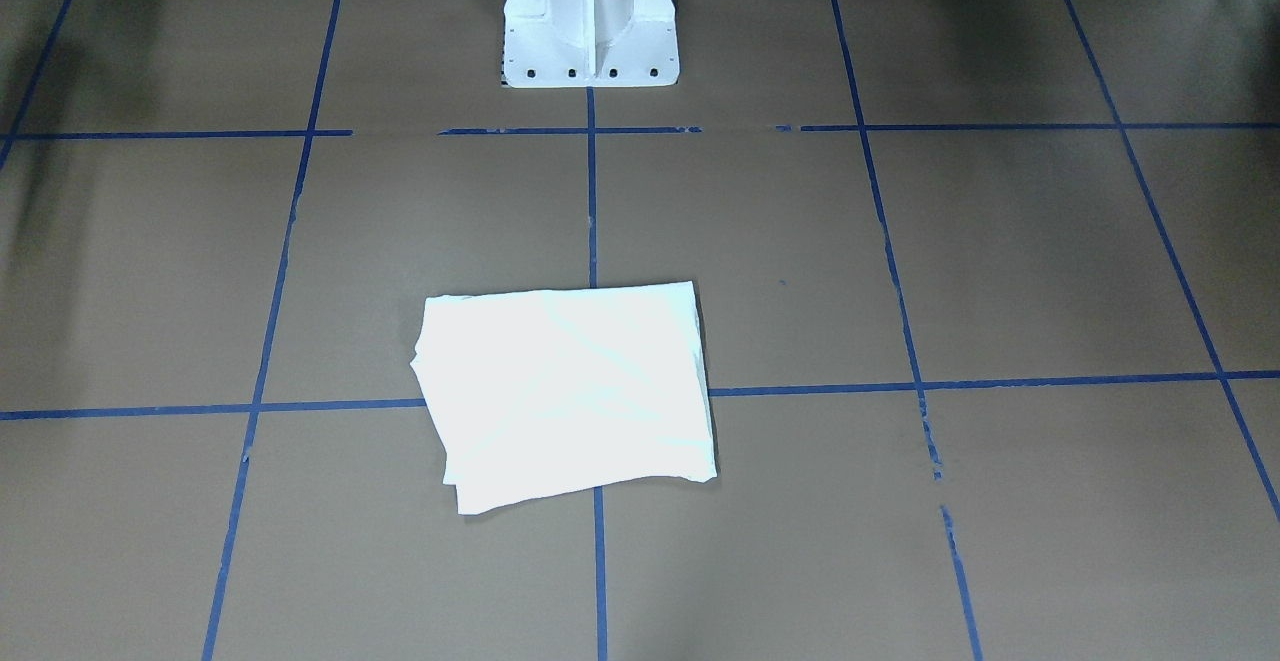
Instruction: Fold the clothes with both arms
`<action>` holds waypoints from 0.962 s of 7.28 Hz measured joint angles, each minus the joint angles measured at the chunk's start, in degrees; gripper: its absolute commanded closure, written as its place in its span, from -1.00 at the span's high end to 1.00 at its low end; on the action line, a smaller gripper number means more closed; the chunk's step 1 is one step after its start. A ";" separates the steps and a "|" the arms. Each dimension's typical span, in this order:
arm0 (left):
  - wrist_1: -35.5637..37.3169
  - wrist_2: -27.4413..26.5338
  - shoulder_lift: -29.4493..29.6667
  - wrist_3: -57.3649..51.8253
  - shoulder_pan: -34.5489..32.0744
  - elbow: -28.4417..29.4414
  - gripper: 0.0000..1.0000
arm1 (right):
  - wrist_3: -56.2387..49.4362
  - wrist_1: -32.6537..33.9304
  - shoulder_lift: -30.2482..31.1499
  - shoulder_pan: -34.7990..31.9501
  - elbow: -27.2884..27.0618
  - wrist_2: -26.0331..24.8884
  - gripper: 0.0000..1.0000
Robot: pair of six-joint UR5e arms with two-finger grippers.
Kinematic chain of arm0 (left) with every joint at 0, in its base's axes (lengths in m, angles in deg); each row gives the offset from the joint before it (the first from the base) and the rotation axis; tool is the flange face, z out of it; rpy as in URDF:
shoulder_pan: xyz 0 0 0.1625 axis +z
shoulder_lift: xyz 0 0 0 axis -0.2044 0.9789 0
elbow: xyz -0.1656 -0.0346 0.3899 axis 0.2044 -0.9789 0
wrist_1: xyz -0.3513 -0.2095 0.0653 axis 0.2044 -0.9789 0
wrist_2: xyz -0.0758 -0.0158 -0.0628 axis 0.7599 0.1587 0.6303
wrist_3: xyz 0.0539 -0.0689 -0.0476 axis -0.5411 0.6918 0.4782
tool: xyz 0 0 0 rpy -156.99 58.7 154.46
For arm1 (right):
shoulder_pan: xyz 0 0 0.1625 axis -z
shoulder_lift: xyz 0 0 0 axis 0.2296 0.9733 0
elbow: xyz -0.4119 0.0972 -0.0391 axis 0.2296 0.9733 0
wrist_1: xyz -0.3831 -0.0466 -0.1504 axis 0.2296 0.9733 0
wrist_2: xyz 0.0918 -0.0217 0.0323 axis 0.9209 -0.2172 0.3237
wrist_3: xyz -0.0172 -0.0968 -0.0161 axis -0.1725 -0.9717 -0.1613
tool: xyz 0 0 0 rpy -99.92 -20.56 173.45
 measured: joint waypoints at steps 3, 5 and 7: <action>0.45 -0.05 0.28 -0.19 0.01 0.59 1.00 | 0.00 -0.05 0.16 0.01 0.24 -0.04 1.00; 0.47 0.00 0.37 -0.28 0.03 0.37 1.00 | 0.00 -0.05 0.17 0.01 0.26 -0.04 1.00; 0.45 0.15 0.40 -0.40 0.04 0.15 1.00 | 0.02 -0.05 0.17 0.01 0.19 -0.04 1.00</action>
